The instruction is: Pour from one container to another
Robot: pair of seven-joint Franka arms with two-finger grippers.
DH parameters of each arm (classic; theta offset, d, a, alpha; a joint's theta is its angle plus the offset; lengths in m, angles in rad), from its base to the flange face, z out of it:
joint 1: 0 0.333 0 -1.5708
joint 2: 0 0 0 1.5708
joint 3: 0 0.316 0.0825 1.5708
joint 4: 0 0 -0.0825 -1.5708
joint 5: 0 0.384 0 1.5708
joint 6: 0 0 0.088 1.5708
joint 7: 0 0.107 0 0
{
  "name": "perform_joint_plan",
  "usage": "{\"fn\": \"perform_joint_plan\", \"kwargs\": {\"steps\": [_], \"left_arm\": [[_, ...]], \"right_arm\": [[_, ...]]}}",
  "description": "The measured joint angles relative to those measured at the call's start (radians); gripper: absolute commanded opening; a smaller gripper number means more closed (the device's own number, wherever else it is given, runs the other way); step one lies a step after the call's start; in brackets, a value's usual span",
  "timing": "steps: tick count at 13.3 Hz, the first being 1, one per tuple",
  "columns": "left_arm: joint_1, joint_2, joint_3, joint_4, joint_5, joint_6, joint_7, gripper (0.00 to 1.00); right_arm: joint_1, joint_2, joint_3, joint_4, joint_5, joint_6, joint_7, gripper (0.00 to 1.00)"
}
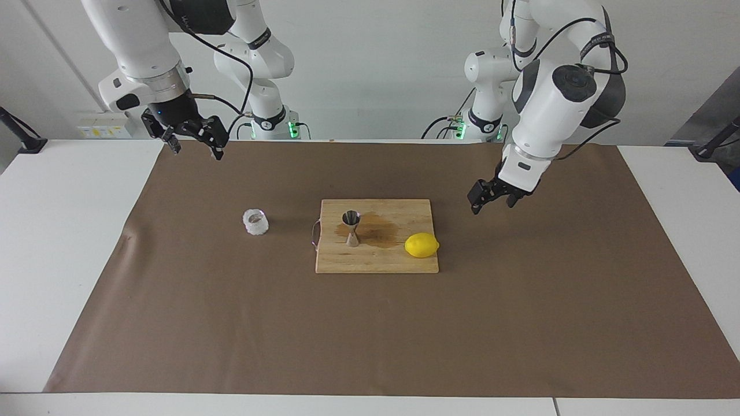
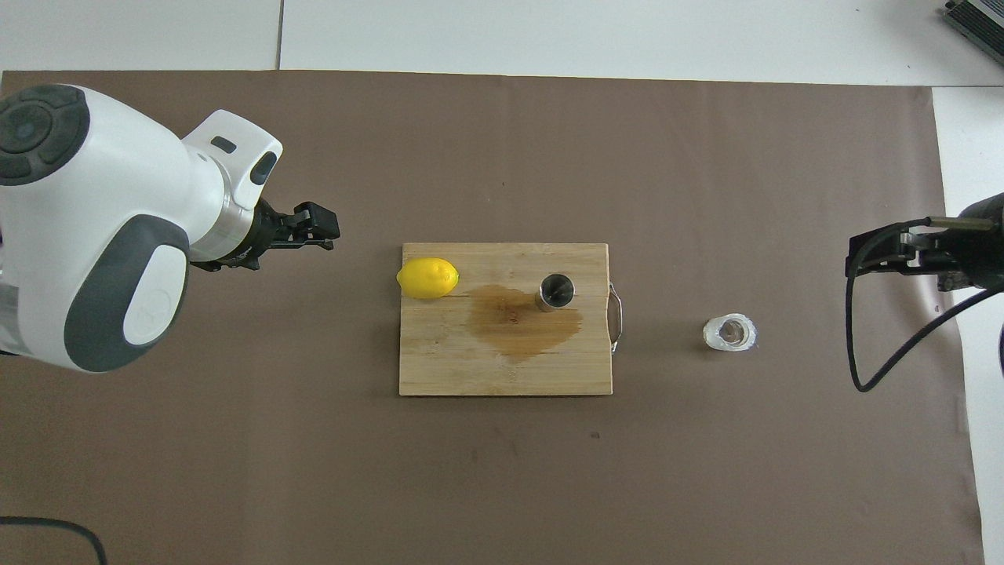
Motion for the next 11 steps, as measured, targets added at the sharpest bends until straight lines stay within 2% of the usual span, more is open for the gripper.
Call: {"fn": "perform_joint_plan", "kwargs": {"steps": [3, 5, 8, 11], "left_arm": [[-0.006, -0.059, 0.058, 0.001, 0.004, -0.056, 0.12, 1.0], [-0.039, -0.089, 0.157, 0.002, 0.004, -0.087, 0.225, 1.0], [-0.096, -0.109, 0.287, 0.002, 0.004, -0.114, 0.355, 1.0], [-0.115, -0.113, 0.353, 0.003, 0.004, -0.13, 0.431, 1.0]], "right_arm": [[0.0, 0.0, 0.0, 0.0, 0.0, 0.0, 0.0, 1.0], [0.0, 0.0, 0.0, 0.0, 0.0, 0.0, 0.0, 1.0], [0.0, 0.0, 0.0, 0.0, 0.0, 0.0, 0.0, 1.0], [0.0, 0.0, 0.0, 0.0, 0.0, 0.0, 0.0, 1.0]]}}
